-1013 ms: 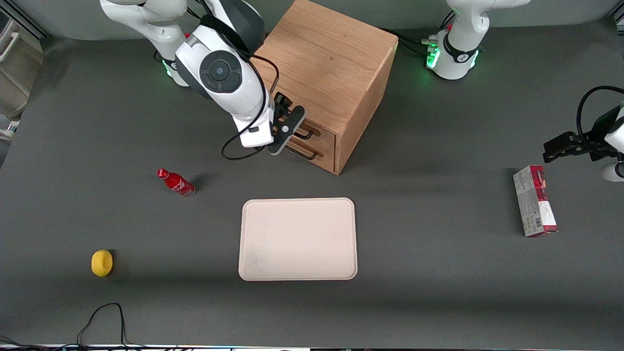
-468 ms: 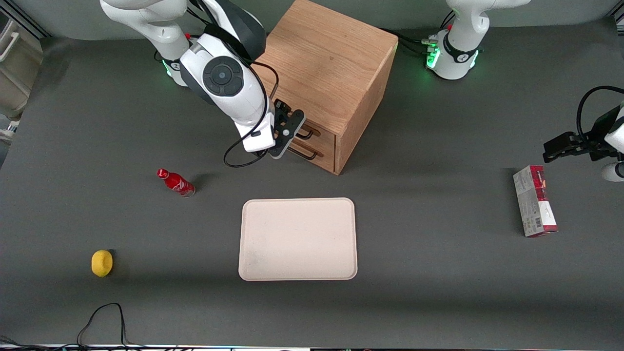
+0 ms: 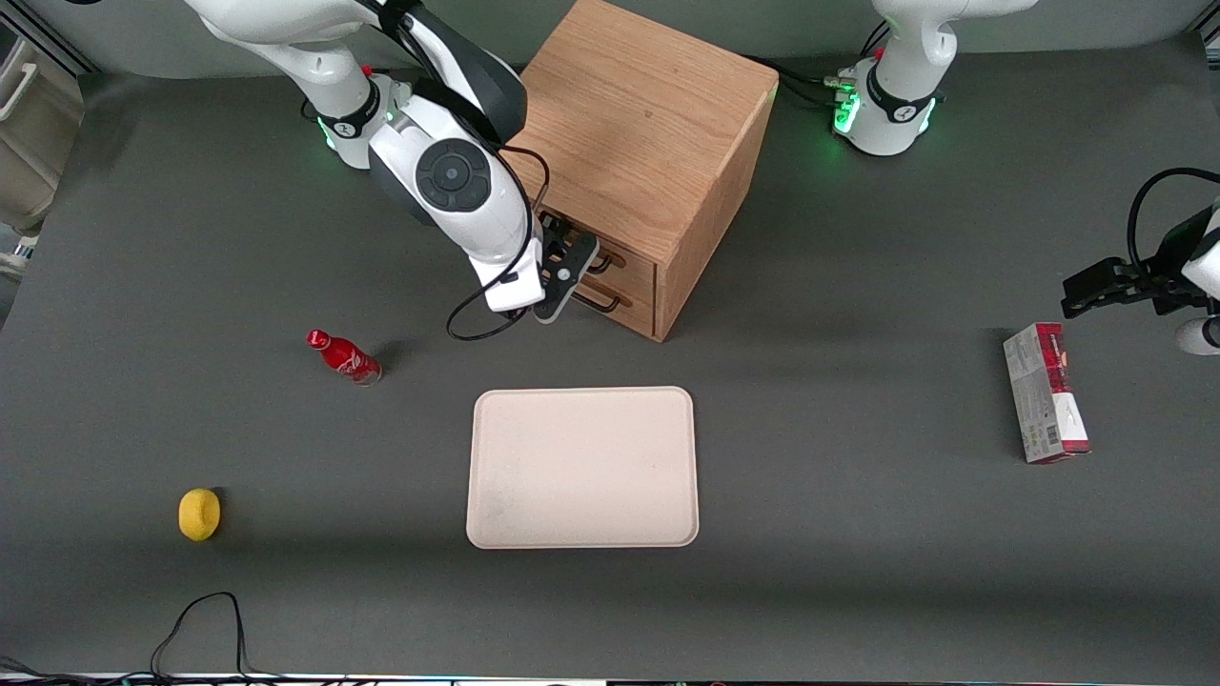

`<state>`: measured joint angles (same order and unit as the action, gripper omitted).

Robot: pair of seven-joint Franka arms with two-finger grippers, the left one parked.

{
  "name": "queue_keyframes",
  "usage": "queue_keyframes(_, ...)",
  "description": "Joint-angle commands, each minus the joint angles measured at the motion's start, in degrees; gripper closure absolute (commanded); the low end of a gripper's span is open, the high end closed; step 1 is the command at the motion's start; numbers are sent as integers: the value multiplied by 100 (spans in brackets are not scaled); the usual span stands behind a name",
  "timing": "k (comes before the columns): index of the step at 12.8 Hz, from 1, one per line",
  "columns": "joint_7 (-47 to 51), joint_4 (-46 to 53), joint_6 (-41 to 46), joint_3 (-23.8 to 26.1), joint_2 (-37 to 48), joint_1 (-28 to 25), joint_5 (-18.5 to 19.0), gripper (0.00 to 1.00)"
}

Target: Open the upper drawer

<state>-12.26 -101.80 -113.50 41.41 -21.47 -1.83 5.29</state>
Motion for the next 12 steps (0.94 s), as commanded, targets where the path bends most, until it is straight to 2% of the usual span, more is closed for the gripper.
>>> queue_keyframes(1, -101, 28, -120, -27, -59, 25, 227, 0)
queue_keyframes(4, -225, 160, -67, -159, -59, 52, 235, 0)
queue_keyframes(10, -1067, 731, -41, -931, -234, 69, 209, 0)
queue_keyframes(12, -1060, 968, 3, -1003, -340, 69, 226, 0)
